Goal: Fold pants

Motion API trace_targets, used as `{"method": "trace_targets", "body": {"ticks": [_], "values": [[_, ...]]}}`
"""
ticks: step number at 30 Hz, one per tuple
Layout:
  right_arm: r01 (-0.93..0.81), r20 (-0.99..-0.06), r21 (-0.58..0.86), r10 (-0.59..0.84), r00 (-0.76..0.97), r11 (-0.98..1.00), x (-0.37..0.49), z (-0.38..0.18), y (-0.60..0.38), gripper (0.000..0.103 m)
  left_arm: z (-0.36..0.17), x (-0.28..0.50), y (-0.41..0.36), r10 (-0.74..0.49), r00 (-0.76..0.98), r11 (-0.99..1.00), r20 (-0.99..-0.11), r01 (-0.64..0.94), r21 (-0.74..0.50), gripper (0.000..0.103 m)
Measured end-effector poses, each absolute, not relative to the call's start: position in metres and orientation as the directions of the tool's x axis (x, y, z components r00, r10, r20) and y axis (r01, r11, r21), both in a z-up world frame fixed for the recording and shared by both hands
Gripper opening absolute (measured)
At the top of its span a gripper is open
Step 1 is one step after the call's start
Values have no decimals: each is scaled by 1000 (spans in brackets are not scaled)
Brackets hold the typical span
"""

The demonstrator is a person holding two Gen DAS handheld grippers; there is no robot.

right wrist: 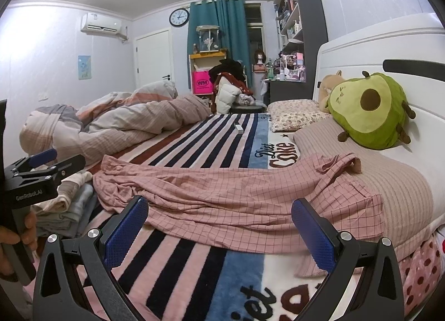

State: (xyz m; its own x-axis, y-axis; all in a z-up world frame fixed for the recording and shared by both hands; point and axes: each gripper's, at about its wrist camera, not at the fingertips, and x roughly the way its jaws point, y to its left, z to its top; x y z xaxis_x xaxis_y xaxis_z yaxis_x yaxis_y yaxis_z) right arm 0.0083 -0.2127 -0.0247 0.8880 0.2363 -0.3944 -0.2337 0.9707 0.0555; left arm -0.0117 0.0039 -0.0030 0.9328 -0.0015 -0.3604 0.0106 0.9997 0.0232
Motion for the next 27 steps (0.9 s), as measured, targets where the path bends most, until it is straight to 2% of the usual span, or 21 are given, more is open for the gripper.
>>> {"method": "trace_targets", "body": {"ticks": [7,13,17,20,21,24,27], "values": [[-212,-406,71,223,886,975,15,-35,-217,103,-12,3,-1,6,916,1000,-400,5,27,102],[-205,-429,124,239,871,971,30,-55,-232,103,-29,19,-5,24,926,999,-377,-4,54,102],[-183,-456,155,235,859,971,46,-74,-243,102,-46,44,-11,29,898,997,-440,8,83,102],[-160,-501,168,224,836,973,63,-92,-252,102,-64,65,-12,-2,870,998,-493,36,60,102],[-158,-515,176,228,826,972,67,-99,-254,100,-70,71,-11,-15,860,998,-510,44,45,102],[-140,-567,215,240,788,966,83,-122,-266,85,-93,92,-4,-34,813,999,-581,41,-2,102],[-109,-605,238,235,760,965,96,-143,-277,80,-117,107,7,-50,768,999,-638,26,-46,102]]}}
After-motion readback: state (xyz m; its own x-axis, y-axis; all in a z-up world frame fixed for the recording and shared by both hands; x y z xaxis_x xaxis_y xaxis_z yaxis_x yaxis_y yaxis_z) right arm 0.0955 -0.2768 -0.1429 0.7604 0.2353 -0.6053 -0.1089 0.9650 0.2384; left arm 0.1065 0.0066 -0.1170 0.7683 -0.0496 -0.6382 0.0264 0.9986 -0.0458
